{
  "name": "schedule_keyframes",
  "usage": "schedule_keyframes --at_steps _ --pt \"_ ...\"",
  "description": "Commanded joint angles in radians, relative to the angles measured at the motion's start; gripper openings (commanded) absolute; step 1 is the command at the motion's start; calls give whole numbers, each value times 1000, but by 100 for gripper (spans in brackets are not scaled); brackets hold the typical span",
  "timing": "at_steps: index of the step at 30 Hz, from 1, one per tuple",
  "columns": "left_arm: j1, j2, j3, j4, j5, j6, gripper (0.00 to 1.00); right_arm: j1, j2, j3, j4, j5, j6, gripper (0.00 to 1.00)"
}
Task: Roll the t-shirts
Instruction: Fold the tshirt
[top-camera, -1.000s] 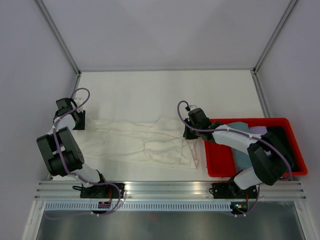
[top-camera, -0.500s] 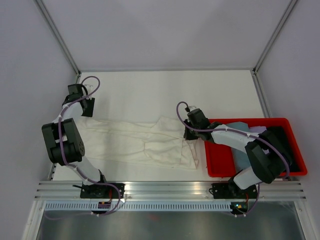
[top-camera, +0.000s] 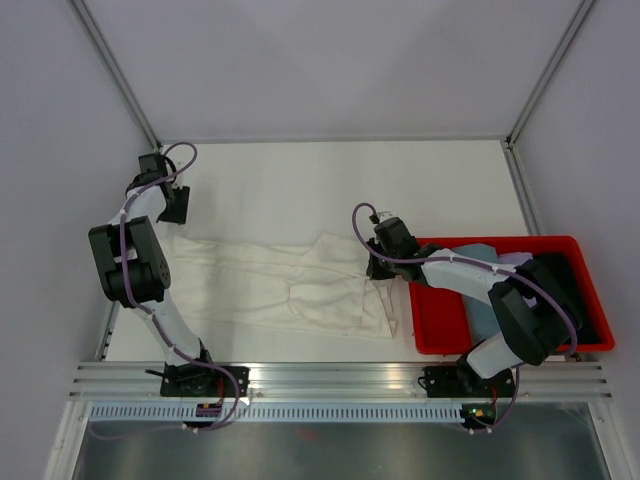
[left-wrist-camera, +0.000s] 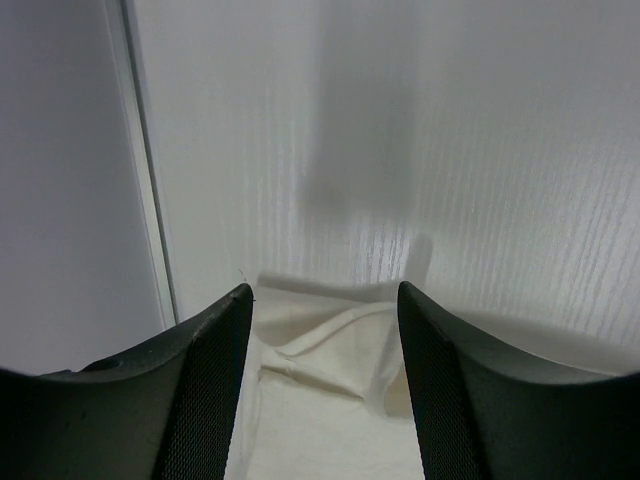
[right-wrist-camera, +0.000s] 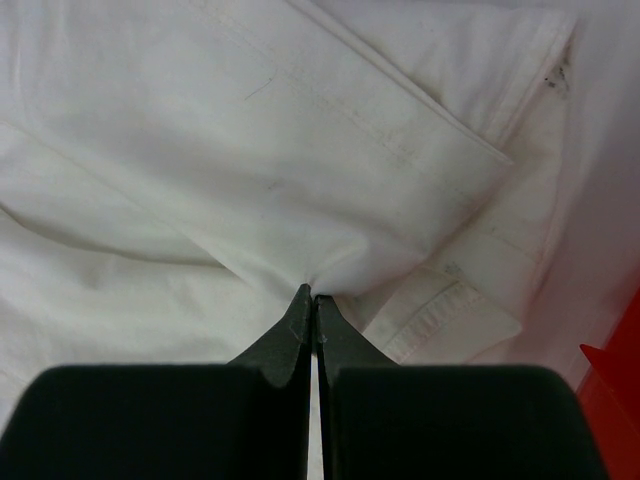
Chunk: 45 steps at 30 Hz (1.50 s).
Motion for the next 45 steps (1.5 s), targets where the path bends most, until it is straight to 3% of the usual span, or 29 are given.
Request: schedule_keyframes --at_steps 1,8,11,18,21,26,28,32,35,45 --pt "12 44 48 -64 23 -76 65 6 6 2 31 -22 -13 1" --pt "22 61 65 -142 9 -60 64 6 17 2 51 -36 -21 0" --pt "24 49 34 -162 35 -63 57 6 17 -6 56 -21 -27 0" --pt "30 -5 -26 -174 1 -40 13 6 -12 -18 45 -4 -44 0" --pt "31 -22 -24 -173 7 -42 3 6 -23 -18 44 -4 -50 0" --pt "30 -34 -18 -176 23 -56 2 6 -29 -21 37 25 -55 0" --pt "28 -51 -6 -176 26 -60 12 6 -32 -23 37 27 -55 0" --pt "1 -91 16 -176 23 -41 43 6 -34 -23 40 29 -55 0" --pt "-48 -109 -7 -180 20 -19 56 6 -31 -28 48 27 -52 0" --pt "-81 -36 -50 -173 -115 41 53 6 -27 -34 57 24 -64 0"
